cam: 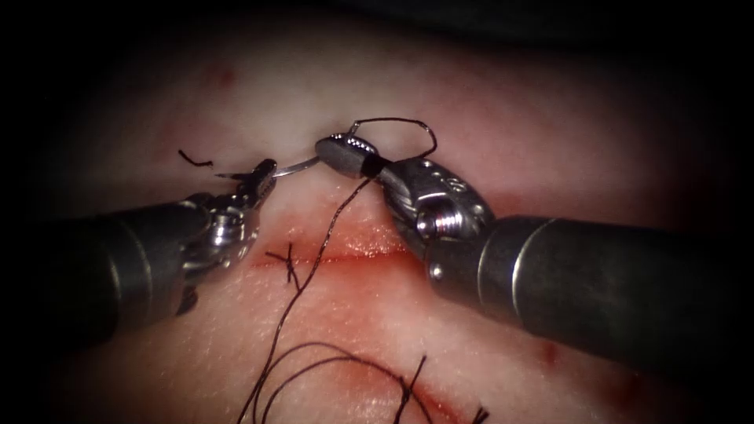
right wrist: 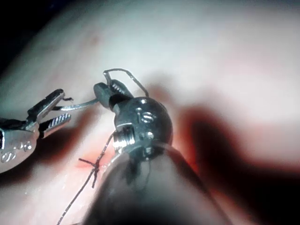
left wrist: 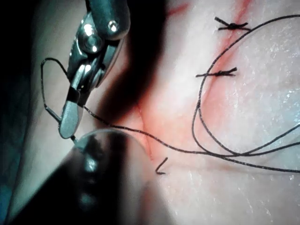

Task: Wound Closure
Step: Hand the needle to the needle driver on the right, then re-adjust the needle grip by passing it to the left driver.

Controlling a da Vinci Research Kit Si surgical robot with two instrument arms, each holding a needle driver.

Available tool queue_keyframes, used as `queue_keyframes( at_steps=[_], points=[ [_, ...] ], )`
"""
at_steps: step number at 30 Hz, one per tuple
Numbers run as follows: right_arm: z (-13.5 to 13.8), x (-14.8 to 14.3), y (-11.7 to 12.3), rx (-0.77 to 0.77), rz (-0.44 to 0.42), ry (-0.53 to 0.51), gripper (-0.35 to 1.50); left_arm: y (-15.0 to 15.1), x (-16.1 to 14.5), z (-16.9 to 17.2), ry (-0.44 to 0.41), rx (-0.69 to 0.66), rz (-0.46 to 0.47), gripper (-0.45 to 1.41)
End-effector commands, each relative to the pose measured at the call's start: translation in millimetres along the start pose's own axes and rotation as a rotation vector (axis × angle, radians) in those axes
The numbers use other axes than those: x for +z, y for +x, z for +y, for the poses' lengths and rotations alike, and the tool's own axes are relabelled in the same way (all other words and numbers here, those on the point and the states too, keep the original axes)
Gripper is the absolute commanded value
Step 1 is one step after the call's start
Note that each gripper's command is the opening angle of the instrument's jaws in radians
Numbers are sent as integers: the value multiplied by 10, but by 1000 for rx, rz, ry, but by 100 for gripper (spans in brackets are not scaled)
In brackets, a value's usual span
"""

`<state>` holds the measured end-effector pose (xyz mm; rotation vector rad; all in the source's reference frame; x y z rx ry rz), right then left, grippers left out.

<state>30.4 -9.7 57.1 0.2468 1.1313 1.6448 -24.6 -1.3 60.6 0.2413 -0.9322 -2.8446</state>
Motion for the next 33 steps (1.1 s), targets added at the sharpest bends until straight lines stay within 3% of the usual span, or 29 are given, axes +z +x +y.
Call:
queue_keyframes(
  at_steps=[1,4,7,10,11,16,21,25,33],
  points=[
    [6,3,2,-22,9,4,-35,5,6,0,2,-10,9,31],
    [15,-3,9,-56,20,11,-35,7,0,-1,-19,-75,112,44],
    [22,-8,12,-97,24,15,-35,11,-7,-4,-104,-202,282,61],
    [30,-14,15,-188,17,35,-35,16,-20,-5,-260,-398,457,69],
    [30,-14,15,-188,17,35,-35,16,-20,-5,-260,-398,457,69],
    [42,-26,19,-335,-2,90,-35,18,-26,-10,-460,-594,592,71],
    [55,-43,20,-515,-8,185,-35,20,-20,-18,-623,-894,621,63],
    [61,-58,21,-653,-3,265,-35,32,0,-17,-793,-1043,649,53],
    [43,-69,17,-801,74,356,-35,56,41,-2,-953,-1109,673,63]
  ],
)
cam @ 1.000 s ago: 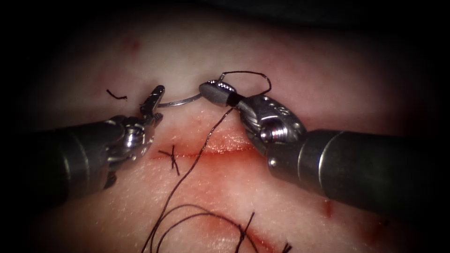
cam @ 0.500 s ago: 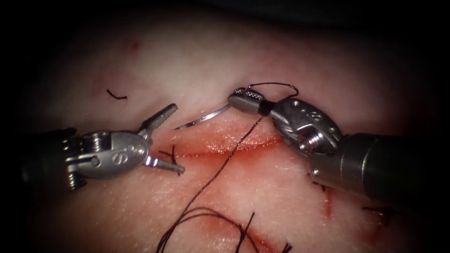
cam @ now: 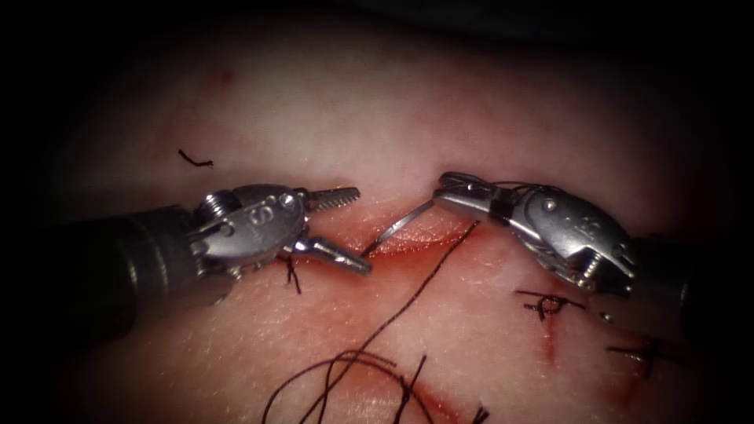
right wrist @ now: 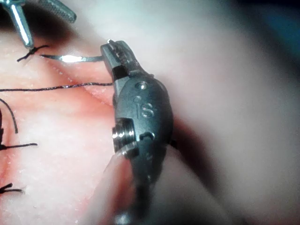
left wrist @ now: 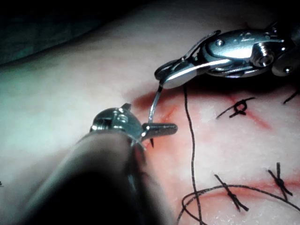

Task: Wound Closure
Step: Re-adjust the needle grip by passing it to the left driver.

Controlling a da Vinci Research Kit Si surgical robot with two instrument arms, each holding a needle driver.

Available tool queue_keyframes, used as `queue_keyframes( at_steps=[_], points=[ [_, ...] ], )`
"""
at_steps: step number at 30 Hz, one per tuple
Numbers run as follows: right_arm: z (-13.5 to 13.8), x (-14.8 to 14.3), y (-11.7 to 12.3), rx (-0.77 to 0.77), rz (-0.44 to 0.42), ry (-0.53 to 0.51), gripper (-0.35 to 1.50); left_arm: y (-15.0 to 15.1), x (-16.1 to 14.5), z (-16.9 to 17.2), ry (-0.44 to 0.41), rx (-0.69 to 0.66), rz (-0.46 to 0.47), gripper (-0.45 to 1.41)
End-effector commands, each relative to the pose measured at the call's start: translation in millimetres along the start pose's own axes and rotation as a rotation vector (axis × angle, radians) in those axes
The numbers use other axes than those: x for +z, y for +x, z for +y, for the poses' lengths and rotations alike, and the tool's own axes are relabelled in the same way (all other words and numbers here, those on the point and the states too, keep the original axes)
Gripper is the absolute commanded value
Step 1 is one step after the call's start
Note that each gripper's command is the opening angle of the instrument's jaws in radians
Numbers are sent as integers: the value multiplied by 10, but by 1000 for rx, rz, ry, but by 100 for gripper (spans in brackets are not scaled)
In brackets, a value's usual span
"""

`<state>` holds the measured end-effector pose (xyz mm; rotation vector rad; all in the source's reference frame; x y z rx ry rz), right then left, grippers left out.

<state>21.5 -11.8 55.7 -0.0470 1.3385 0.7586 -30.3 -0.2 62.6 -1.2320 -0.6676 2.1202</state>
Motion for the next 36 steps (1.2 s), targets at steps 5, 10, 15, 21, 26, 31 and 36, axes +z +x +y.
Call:
queue_keyframes(
  at_steps=[5,10,15,21,26,31,36],
  points=[
    [-15,10,7,-71,44,28,-35,3,19,-14,-30,-30,8,69],
    [-21,14,14,-129,57,50,-35,3,25,-16,-68,-47,-14,69],
    [-21,19,13,-165,63,47,-35,2,26,-12,-131,-44,-61,69],
    [-28,24,15,-204,75,67,-35,-1,22,-18,-155,-63,-86,24],
    [-31,27,16,-215,83,73,-35,-2,19,-17,-188,-64,-108,-45],
    [-32,28,16,-215,85,75,-35,-3,15,-17,-245,-96,-101,-45],
    [-35,31,14,-182,122,58,42,-1,7,-21,-271,-164,-105,-45]
  ],
)
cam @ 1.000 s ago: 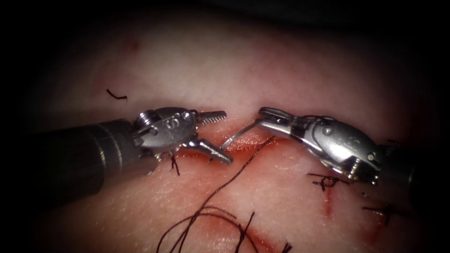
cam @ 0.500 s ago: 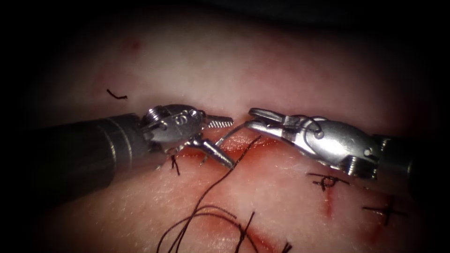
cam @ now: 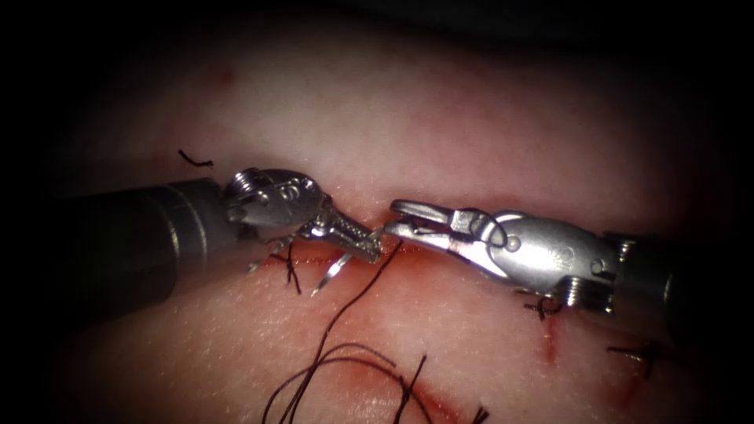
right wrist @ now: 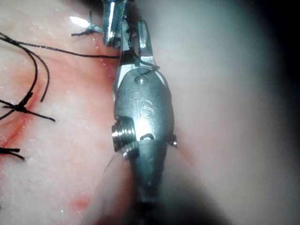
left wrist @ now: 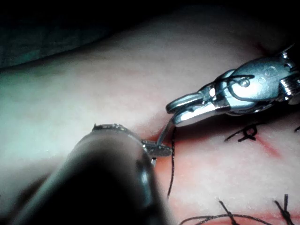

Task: Wound Closure
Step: Re-adjust the needle grip by passing it to the left driver, then grab the needle with the right needle holder.

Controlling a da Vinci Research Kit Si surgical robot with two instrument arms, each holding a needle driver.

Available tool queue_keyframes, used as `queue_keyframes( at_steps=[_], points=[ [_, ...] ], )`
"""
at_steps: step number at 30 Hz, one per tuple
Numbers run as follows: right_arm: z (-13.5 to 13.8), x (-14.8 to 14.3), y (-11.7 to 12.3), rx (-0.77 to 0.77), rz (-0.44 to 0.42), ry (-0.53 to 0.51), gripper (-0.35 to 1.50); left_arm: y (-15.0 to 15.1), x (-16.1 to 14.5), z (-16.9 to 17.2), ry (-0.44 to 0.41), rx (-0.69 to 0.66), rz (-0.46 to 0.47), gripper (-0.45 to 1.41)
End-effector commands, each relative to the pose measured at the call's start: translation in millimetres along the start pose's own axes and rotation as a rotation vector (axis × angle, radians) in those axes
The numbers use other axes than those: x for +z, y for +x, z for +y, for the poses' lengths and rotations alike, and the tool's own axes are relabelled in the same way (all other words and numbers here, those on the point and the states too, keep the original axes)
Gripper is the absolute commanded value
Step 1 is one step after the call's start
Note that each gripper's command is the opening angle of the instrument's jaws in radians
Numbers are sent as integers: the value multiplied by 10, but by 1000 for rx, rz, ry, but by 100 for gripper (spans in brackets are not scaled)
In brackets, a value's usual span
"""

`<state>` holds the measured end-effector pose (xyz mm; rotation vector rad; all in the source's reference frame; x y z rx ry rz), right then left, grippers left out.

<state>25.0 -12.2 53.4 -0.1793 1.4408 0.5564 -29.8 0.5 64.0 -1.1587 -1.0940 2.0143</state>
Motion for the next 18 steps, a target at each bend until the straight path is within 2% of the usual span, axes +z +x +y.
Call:
queue_keyframes(
  at_steps=[1,2,4,6,7,8,14,15,17,18],
  points=[
    [-6,11,-6,63,19,-8,79,5,4,-6,-5,6,4,-45],
    [-6,11,-6,63,19,-8,79,5,4,-6,-5,6,4,-45],
    [-9,15,-7,155,36,-17,108,6,3,-5,-5,15,33,-45],
    [-12,20,-9,228,57,-27,118,7,3,-4,-3,47,72,-45],
    [-13,22,-10,256,64,-29,116,7,2,-4,0,60,89,-45],
    [-17,26,-12,333,89,-36,94,7,1,-3,6,91,107,-45],
    [-25,36,-16,432,137,-94,88,6,-2,0,7,105,129,-45],
    [-28,40,-18,463,148,-97,78,6,-3,0,7,117,139,-45],
    [-30,42,-18,461,147,-102,74,6,-4,1,6,117,142,-45],
    [-33,45,-20,464,147,-107,64,6,-5,2,6,118,153,-45]
  ],
)
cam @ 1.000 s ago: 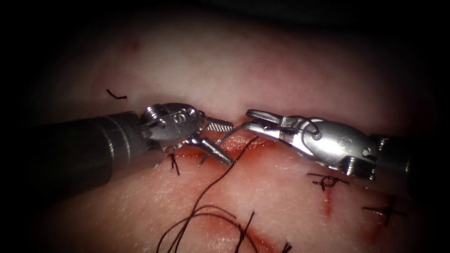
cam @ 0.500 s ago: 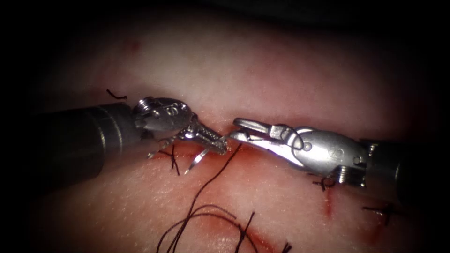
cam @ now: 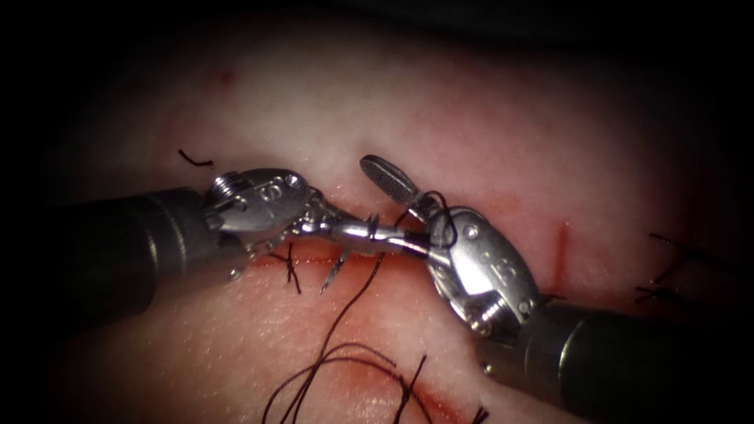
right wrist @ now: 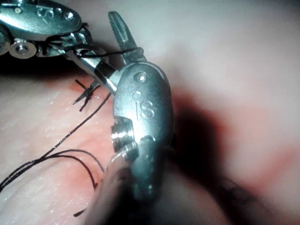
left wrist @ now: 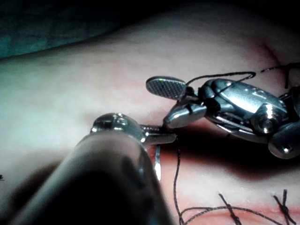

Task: Wound Closure
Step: Grab the needle with the right needle holder.

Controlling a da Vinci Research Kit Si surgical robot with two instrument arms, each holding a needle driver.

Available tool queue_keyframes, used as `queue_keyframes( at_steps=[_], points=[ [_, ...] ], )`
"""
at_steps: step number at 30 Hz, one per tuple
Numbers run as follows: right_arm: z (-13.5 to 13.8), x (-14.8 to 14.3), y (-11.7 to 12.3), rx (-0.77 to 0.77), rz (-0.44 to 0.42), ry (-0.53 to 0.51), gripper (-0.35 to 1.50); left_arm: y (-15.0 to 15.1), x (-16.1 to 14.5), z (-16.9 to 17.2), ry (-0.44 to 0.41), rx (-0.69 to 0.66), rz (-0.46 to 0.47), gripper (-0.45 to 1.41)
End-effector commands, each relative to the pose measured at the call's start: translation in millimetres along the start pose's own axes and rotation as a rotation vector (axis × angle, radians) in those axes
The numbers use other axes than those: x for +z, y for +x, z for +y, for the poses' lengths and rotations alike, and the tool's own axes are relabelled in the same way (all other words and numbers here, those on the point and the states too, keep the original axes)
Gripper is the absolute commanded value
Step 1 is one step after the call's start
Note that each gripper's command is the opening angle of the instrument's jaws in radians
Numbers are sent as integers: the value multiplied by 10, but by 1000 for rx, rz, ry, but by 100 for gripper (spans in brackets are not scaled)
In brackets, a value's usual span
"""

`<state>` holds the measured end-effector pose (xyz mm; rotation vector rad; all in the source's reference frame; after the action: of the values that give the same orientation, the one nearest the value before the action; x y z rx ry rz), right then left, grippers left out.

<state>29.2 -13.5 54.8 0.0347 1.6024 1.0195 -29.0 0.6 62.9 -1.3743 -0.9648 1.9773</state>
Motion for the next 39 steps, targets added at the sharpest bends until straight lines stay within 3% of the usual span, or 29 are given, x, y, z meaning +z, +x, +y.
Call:
queue_keyframes(
  at_steps=[1,3,6,8,9,11,21,23,24,25,26,29,36,39],
  points=[
    [-4,10,-9,-1,2,3,64,3,6,-6,-1,2,2,-45],
    [-4,10,-10,-3,2,0,51,3,4,-5,2,3,13,-45],
    [-5,7,-10,-3,8,-20,0,4,1,-4,-8,2,28,-45],
    [-5,6,-10,-3,11,-22,-5,5,1,-4,-9,2,28,-45],
    [-6,5,-9,-2,14,-22,-23,5,1,-4,-9,2,31,-45],
    [-7,5,-8,-1,13,-22,-35,5,1,-4,-8,2,31,-45],
    [-8,6,-4,3,-8,-50,-35,2,0,-1,-7,5,29,-45],
    [-6,5,-3,9,-50,-50,-35,1,-2,3,70,-10,19,-45],
    [-6,5,-3,9,-50,-50,-35,1,-2,3,70,-10,19,-45],
    [-4,4,-2,-3,-66,-52,-35,1,-4,4,151,-13,8,19],
    [-4,4,-2,-3,-66,-52,-35,1,-4,4,151,-13,8,19],
    [1,2,-2,-21,-82,-52,-35,1,-5,3,206,37,-11,116],
    [14,-2,-2,-57,-97,-51,-35,-12,-10,12,232,66,48,125],
    [29,-6,-1,-104,-101,-49,-35,-20,-18,15,198,81,85,128]
  ],
)
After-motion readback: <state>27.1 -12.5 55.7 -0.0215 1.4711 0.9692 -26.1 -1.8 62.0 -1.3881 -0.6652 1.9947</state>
